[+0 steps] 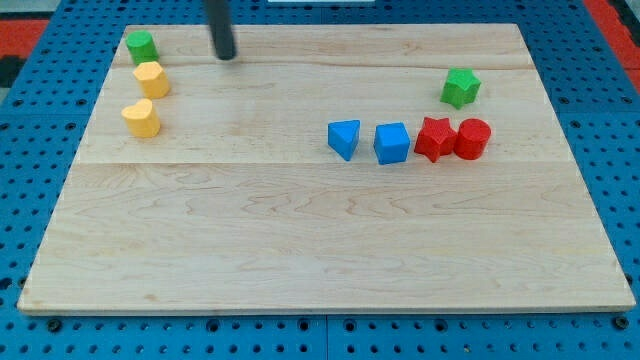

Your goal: Push the red star at the bottom of the blue cube

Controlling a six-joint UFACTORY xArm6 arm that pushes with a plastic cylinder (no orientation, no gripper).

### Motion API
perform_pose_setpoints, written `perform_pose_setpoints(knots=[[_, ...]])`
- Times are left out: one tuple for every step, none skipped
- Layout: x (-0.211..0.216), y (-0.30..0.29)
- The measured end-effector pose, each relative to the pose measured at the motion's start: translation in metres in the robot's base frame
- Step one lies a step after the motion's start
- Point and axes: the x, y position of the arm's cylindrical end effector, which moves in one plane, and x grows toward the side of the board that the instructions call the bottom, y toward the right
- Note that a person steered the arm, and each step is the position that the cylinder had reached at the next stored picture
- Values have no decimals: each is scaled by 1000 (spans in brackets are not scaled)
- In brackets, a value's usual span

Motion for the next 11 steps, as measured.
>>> perform_pose_setpoints(knots=[[1,133],[15,231],[69,240],[134,227],[141,242],[166,256],[205,226],[204,153],[196,175],[179,163],[180,66]])
